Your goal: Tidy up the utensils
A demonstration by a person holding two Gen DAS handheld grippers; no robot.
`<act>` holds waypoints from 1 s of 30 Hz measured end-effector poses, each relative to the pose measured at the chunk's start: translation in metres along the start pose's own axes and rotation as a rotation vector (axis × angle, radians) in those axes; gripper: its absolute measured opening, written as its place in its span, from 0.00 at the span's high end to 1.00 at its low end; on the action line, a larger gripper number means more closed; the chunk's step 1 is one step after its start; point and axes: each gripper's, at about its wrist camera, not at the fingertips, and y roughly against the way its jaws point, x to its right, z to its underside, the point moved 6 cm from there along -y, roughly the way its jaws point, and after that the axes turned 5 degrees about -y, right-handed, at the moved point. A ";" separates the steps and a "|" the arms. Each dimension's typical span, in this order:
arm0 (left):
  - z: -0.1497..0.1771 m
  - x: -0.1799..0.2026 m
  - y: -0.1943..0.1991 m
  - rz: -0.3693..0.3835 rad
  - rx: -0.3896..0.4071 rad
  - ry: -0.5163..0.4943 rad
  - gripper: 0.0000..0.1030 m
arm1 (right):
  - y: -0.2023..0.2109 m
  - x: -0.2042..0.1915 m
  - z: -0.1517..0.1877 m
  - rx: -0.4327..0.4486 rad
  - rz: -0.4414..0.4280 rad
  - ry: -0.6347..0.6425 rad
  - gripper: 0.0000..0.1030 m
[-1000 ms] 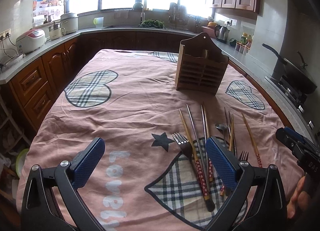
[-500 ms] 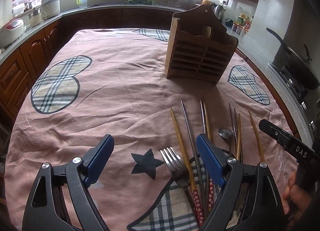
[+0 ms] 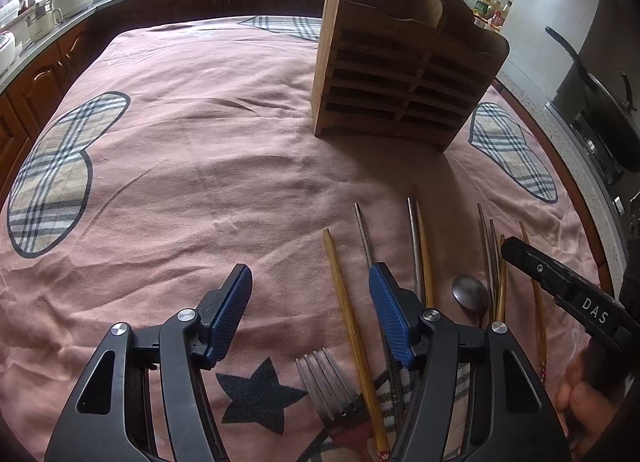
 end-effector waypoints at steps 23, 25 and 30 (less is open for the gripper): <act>-0.009 0.015 -0.002 0.061 -0.014 -0.027 0.93 | 0.003 -0.006 -0.006 0.014 -0.045 -0.020 0.92; -0.011 0.015 0.006 0.071 -0.001 -0.023 0.93 | 0.006 -0.008 -0.007 0.019 -0.052 -0.015 0.93; -0.012 0.014 0.030 0.092 0.032 -0.024 0.94 | 0.016 -0.015 -0.009 0.030 -0.074 -0.004 0.93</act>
